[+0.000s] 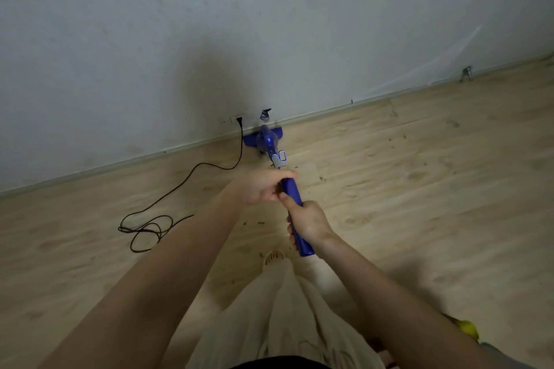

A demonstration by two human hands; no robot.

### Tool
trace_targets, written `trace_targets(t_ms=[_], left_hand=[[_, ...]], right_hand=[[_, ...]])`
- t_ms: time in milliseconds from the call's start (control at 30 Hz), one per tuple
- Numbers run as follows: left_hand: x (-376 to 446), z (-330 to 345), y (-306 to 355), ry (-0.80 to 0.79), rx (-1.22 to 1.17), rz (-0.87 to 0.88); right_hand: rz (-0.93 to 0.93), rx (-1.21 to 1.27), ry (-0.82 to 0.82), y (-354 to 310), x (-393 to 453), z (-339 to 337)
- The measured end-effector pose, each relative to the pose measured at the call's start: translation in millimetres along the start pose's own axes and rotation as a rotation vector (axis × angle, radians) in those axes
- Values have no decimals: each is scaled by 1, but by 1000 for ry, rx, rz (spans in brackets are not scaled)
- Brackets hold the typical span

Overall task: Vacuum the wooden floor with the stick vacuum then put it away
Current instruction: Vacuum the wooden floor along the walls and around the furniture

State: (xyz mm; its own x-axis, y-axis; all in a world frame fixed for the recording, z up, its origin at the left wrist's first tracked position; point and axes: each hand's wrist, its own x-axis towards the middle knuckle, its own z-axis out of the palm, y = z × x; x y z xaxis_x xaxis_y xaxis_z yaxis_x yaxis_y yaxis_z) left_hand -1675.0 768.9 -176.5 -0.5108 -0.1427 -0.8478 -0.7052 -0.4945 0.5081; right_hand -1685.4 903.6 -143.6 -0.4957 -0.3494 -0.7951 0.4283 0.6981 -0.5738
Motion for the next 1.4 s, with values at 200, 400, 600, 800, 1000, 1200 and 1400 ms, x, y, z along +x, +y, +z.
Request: trace_targets(t_ms=[200, 400, 600, 800, 1000, 1200, 1400], left_hand=[[3, 30, 10, 58, -37, 40], [-1, 34, 1, -10, -41, 24], [7, 41, -6, 86, -74, 68], [14, 52, 6, 161, -125, 93], [20, 68, 0, 170, -153, 93], [29, 73, 0, 168, -158, 155], [29, 93, -11, 148, -50, 129]], right_hand=[[8, -75, -25, -16, -5, -33], [45, -38, -81, -13, -25, -49], [12, -63, -91, -10, -9, -47], [-12, -122, -118, -18, 6, -60], [11, -166, -137, -13, 1, -79], [-20, -192, -130, -9, 13, -86], [-34, -222, -98, 17, 10, -101]])
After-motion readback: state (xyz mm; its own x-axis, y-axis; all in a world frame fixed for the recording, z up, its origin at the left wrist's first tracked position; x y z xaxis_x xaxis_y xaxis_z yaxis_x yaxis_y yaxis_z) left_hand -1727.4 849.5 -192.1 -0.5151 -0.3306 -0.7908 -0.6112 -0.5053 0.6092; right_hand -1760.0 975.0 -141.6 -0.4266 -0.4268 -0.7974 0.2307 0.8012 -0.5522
